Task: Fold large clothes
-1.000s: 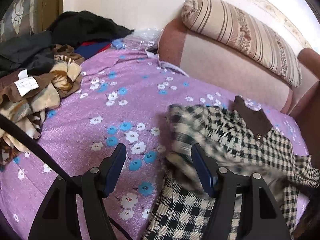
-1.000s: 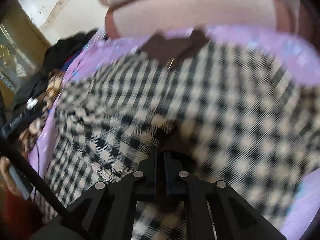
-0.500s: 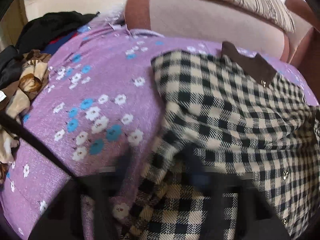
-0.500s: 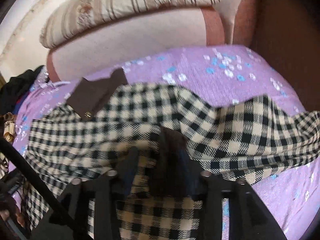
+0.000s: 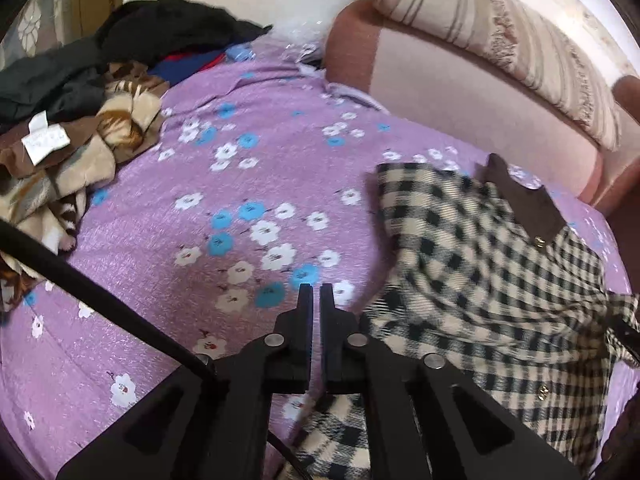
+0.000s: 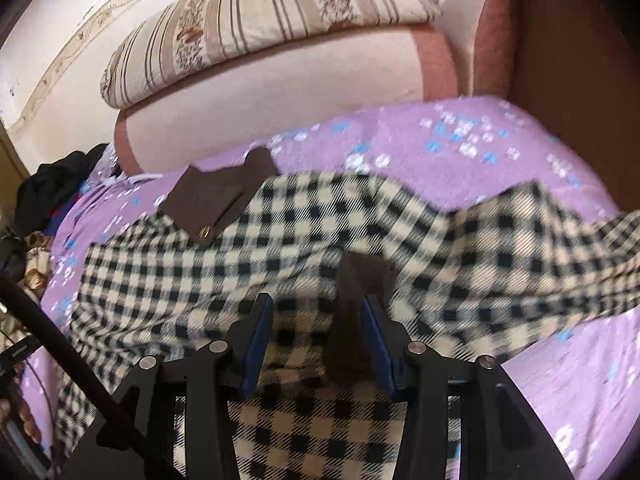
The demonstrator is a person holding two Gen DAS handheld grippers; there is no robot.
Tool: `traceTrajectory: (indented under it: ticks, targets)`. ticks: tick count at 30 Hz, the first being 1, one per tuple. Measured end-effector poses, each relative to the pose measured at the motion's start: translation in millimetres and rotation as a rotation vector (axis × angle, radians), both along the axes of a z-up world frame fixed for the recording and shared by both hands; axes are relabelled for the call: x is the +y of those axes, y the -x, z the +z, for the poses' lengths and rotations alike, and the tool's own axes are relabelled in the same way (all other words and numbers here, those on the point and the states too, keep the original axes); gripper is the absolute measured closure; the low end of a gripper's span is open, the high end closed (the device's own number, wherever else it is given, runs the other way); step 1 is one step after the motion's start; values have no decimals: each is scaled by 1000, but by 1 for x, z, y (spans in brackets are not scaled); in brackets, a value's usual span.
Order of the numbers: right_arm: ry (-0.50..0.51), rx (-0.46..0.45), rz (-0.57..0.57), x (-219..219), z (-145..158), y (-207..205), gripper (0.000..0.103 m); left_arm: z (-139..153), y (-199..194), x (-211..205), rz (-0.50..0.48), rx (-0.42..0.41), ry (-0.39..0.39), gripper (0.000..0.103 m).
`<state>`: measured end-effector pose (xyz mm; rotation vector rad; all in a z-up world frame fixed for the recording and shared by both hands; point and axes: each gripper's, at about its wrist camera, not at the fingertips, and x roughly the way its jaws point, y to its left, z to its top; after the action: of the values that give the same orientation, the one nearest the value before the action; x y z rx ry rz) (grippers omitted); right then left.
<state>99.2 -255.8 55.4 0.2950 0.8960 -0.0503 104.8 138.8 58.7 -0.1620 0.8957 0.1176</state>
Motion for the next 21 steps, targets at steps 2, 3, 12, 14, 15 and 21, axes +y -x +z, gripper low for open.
traceTrajectory:
  ticks: [2,3,12,14,15,21]
  targets:
    - [-11,21,15,3,-4,1,54,3,4,-11,-29,-19,-10,69]
    - [-2,23,18,4,-4,3,54,4,6,-17,-41,-30,-17,54]
    - [-27,-8,-130,-55,16,50,53,-4,34,-55,-156,-1,-3,50]
    - [-24,-10,-178,-78,20,63,53,-6,44,-63,-172,7,15,49]
    - [-13,-6,-208,-92,21,71,53,-8,50,-69,-179,14,28,47]
    - [-89,63,-455,-205,10,123,53,-22,69,-114,-277,41,-8,45]
